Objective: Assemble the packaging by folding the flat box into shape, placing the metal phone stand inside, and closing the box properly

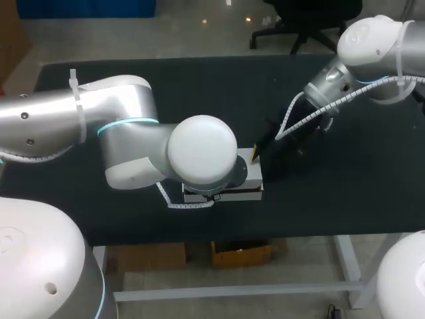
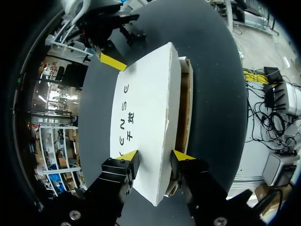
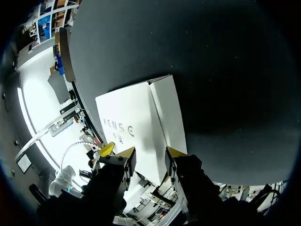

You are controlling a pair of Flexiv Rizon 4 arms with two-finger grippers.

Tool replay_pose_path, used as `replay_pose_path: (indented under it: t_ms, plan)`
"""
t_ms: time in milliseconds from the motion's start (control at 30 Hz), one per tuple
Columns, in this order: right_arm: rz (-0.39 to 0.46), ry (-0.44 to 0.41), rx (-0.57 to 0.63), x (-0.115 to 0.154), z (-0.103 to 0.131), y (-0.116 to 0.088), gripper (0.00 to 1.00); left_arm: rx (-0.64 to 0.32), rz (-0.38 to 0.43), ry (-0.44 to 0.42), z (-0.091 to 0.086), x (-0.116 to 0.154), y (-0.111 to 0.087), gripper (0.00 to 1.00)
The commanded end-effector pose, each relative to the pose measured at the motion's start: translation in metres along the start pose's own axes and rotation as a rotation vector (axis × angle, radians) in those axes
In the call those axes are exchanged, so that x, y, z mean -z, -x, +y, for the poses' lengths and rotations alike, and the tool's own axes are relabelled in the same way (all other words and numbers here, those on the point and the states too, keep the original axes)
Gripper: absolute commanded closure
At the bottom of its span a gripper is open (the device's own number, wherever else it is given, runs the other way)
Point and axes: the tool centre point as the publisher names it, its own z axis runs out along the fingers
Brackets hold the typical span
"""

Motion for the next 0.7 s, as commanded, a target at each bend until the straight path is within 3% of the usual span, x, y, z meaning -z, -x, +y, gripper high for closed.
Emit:
replay_pose_path:
  t_ms: [33, 700]
  plan:
    - [0.003, -0.006, 0.002, 0.0, 0.001, 0.0, 0.62, -0.002, -0.006, 0.003, -0.001, 0.0, -0.002, 0.55]
    - [0.025, 0.019, 0.018, 0.01, -0.008, 0.003, 0.62, -0.006, -0.005, 0.0, -0.001, -0.001, -0.004, 0.55]
